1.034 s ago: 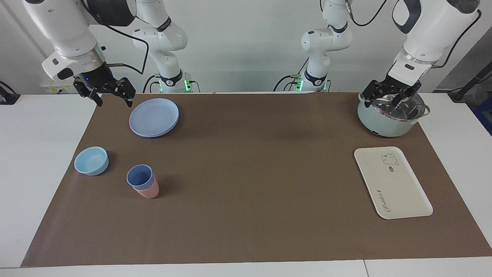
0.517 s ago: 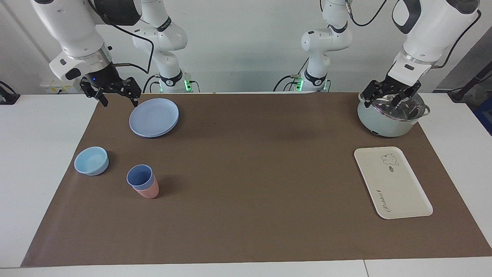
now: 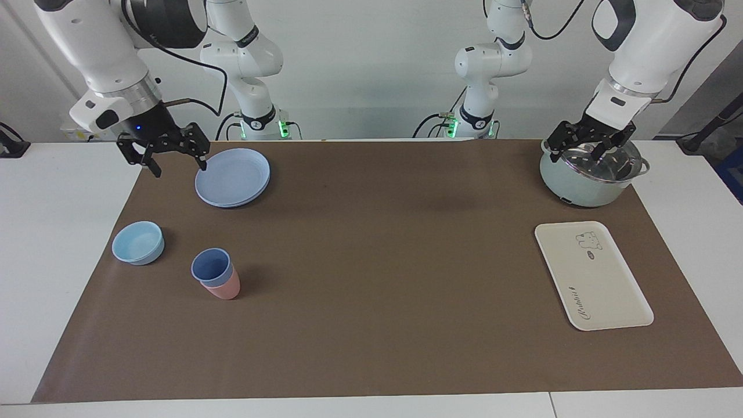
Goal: Place cup on tray
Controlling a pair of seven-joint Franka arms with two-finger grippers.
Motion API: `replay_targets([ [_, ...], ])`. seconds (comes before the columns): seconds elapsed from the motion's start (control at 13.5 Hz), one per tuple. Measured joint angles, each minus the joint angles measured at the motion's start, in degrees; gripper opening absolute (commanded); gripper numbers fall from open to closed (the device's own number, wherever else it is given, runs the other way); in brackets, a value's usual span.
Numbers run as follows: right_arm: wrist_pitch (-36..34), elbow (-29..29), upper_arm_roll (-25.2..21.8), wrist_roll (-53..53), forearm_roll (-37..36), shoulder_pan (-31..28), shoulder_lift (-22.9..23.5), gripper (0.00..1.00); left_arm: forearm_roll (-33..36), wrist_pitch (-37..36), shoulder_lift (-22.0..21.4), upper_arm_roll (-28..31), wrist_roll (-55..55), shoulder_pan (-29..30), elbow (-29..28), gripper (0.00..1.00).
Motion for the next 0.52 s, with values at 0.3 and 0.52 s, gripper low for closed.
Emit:
replay_targets([
  [0.3, 14.0, -11.2, -0.4, -21.6, 11.2, -3.5, -0.6, 1.00, 0.0, 0.0, 0.0, 0.0, 0.0, 0.0, -0.2, 1.00],
  [0.52, 20.4, -15.2, -0.5, -47.1, 26.6, -8.0, 2.1, 1.00, 0.0, 0.0, -0.1, 0.0, 0.0, 0.0, -0.7, 1.00],
])
